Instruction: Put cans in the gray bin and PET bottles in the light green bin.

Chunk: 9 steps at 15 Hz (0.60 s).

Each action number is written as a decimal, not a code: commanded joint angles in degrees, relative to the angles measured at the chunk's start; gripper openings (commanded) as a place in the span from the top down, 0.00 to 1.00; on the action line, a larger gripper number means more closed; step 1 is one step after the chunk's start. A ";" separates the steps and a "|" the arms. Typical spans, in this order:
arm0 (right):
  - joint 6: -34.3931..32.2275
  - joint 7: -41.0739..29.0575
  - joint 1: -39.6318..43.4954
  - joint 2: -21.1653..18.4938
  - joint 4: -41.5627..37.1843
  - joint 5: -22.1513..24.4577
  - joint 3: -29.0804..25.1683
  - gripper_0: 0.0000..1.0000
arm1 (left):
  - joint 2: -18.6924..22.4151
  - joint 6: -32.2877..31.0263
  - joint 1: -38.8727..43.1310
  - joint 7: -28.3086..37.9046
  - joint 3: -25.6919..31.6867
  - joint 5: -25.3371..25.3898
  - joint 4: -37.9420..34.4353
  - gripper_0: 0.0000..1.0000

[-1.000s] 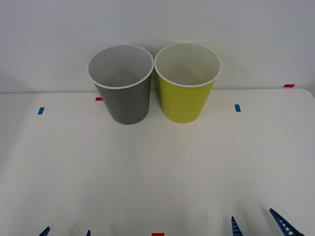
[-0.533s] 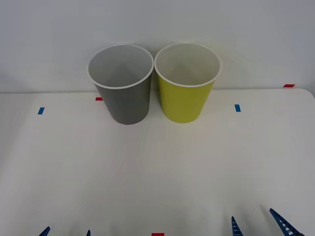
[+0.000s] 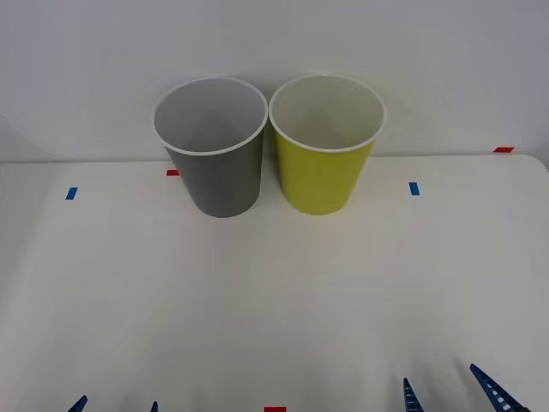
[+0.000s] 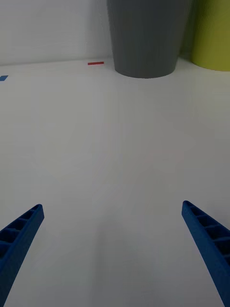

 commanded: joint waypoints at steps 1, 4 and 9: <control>0.00 0.00 0.00 0.00 0.00 0.00 0.00 0.00 | 0.00 0.00 0.00 0.00 0.00 0.00 0.00 0.00; 0.00 0.00 0.00 0.00 0.00 0.00 0.00 0.00 | 0.00 0.00 0.00 0.00 0.00 0.00 0.00 0.00; 0.00 0.00 0.00 0.00 0.00 0.00 0.00 0.00 | 0.00 0.00 0.00 0.00 0.00 0.00 0.00 0.00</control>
